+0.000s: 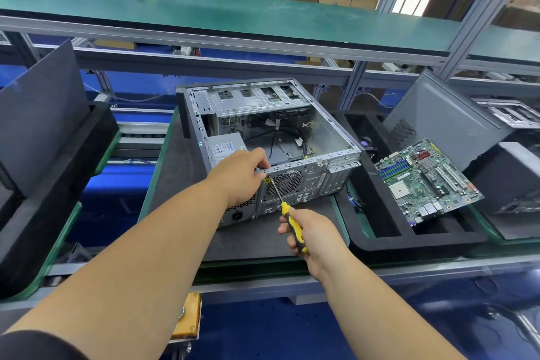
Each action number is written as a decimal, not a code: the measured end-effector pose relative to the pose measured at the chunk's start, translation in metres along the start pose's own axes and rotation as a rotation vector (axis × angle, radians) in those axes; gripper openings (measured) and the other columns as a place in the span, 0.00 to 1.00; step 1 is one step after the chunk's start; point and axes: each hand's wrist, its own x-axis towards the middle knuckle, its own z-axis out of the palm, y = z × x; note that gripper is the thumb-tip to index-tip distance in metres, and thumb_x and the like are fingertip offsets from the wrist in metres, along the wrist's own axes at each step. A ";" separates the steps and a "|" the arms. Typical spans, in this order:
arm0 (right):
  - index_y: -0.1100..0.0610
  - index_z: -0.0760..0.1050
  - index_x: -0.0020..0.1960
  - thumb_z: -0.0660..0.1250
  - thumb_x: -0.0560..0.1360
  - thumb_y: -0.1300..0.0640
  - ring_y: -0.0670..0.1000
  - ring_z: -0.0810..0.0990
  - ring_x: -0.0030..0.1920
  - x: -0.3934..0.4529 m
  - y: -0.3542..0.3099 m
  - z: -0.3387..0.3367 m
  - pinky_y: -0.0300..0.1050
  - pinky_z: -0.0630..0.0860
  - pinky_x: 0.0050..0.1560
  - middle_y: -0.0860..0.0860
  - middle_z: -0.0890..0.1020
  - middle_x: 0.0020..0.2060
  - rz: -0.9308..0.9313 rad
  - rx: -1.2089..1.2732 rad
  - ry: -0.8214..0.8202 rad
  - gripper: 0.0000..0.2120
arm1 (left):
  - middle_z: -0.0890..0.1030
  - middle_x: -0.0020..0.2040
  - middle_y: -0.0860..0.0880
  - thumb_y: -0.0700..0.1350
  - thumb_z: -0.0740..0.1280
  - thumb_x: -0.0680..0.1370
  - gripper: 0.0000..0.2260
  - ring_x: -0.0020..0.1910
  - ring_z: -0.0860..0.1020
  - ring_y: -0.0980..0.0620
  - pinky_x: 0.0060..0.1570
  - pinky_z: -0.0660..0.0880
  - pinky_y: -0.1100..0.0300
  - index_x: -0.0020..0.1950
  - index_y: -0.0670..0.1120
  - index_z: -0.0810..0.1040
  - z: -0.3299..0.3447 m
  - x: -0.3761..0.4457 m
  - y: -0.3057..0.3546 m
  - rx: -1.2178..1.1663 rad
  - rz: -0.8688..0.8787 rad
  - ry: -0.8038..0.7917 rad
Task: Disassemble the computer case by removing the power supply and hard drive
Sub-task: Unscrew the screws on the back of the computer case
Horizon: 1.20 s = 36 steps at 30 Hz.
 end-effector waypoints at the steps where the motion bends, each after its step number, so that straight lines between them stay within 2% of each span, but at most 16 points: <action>1: 0.58 0.77 0.46 0.60 0.82 0.54 0.46 0.69 0.25 0.001 0.001 -0.001 0.40 0.66 0.29 0.50 0.79 0.31 -0.029 -0.024 0.005 0.11 | 0.73 0.56 0.50 0.48 0.62 0.81 0.06 0.53 0.73 0.50 0.51 0.69 0.56 0.57 0.55 0.72 0.000 0.000 -0.001 -0.002 0.000 0.002; 4: 0.58 0.73 0.49 0.66 0.80 0.57 0.46 0.71 0.25 0.003 0.006 -0.004 0.39 0.68 0.27 0.53 0.77 0.36 -0.142 -0.028 0.002 0.04 | 0.73 0.56 0.50 0.47 0.62 0.81 0.06 0.52 0.73 0.50 0.50 0.69 0.56 0.57 0.55 0.72 0.000 0.001 -0.001 -0.003 0.001 0.005; 7: 0.58 0.73 0.48 0.68 0.78 0.58 0.45 0.69 0.24 0.005 0.007 -0.002 0.38 0.66 0.26 0.52 0.75 0.33 -0.138 0.018 -0.005 0.05 | 0.73 0.56 0.50 0.48 0.62 0.81 0.05 0.52 0.73 0.50 0.51 0.71 0.55 0.57 0.55 0.72 0.000 0.000 -0.001 -0.003 -0.002 0.002; 9: 0.59 0.75 0.47 0.66 0.80 0.55 0.46 0.68 0.24 0.004 0.005 0.001 0.38 0.65 0.26 0.53 0.75 0.31 -0.065 0.080 -0.022 0.07 | 0.73 0.56 0.50 0.48 0.62 0.81 0.05 0.52 0.73 0.50 0.52 0.72 0.54 0.57 0.54 0.72 0.000 0.000 -0.001 -0.005 -0.002 0.002; 11: 0.61 0.78 0.46 0.61 0.82 0.53 0.46 0.68 0.24 0.002 0.004 0.002 0.38 0.65 0.27 0.53 0.77 0.29 0.005 0.136 -0.050 0.13 | 0.73 0.56 0.50 0.48 0.63 0.81 0.05 0.52 0.74 0.50 0.52 0.72 0.54 0.57 0.54 0.72 0.000 0.000 -0.001 -0.005 0.002 0.008; 14: 0.62 0.79 0.46 0.56 0.84 0.54 0.46 0.69 0.24 0.001 0.003 0.002 0.38 0.65 0.28 0.52 0.78 0.29 0.034 0.109 -0.051 0.17 | 0.74 0.56 0.50 0.47 0.63 0.81 0.06 0.52 0.74 0.50 0.52 0.72 0.54 0.57 0.54 0.72 0.000 0.000 0.000 -0.009 0.007 0.013; 16: 0.60 0.79 0.47 0.58 0.83 0.54 0.46 0.70 0.25 0.002 0.001 0.002 0.39 0.65 0.27 0.52 0.79 0.32 0.013 0.035 -0.019 0.14 | 0.74 0.56 0.50 0.47 0.63 0.81 0.06 0.52 0.74 0.50 0.50 0.71 0.55 0.57 0.54 0.72 0.000 0.000 0.000 -0.008 0.006 0.016; 20: 0.58 0.75 0.50 0.66 0.80 0.56 0.46 0.73 0.26 0.007 0.008 -0.002 0.38 0.69 0.25 0.53 0.78 0.39 -0.146 -0.034 0.005 0.05 | 0.74 0.56 0.49 0.47 0.63 0.81 0.06 0.52 0.74 0.50 0.49 0.70 0.56 0.57 0.54 0.72 0.001 0.001 -0.001 -0.003 0.004 0.013; 25: 0.58 0.75 0.48 0.68 0.78 0.56 0.46 0.71 0.25 0.009 0.009 0.001 0.39 0.67 0.26 0.53 0.76 0.36 -0.133 -0.007 0.003 0.05 | 0.74 0.56 0.50 0.47 0.63 0.81 0.06 0.51 0.74 0.50 0.48 0.69 0.56 0.57 0.54 0.72 0.001 0.000 0.000 -0.003 0.008 0.016; 30: 0.62 0.79 0.45 0.58 0.84 0.54 0.46 0.71 0.26 0.003 0.005 0.006 0.39 0.67 0.29 0.53 0.78 0.32 0.025 0.104 -0.046 0.16 | 0.74 0.56 0.50 0.47 0.63 0.81 0.06 0.52 0.73 0.50 0.49 0.68 0.57 0.57 0.54 0.72 0.000 0.000 -0.001 -0.002 0.009 0.014; 32: 0.61 0.78 0.44 0.59 0.83 0.54 0.47 0.71 0.26 0.003 0.003 0.005 0.39 0.66 0.28 0.53 0.78 0.33 -0.003 0.027 -0.015 0.15 | 0.74 0.57 0.50 0.48 0.63 0.81 0.06 0.53 0.73 0.50 0.50 0.68 0.57 0.57 0.55 0.72 0.000 -0.001 0.000 -0.001 0.004 0.011; 36: 0.58 0.75 0.44 0.68 0.79 0.53 0.47 0.73 0.26 0.007 0.007 -0.003 0.39 0.69 0.26 0.53 0.78 0.36 -0.189 -0.091 0.038 0.09 | 0.73 0.57 0.50 0.48 0.62 0.81 0.06 0.53 0.73 0.50 0.50 0.69 0.56 0.57 0.55 0.72 0.000 -0.001 0.000 -0.005 -0.007 0.007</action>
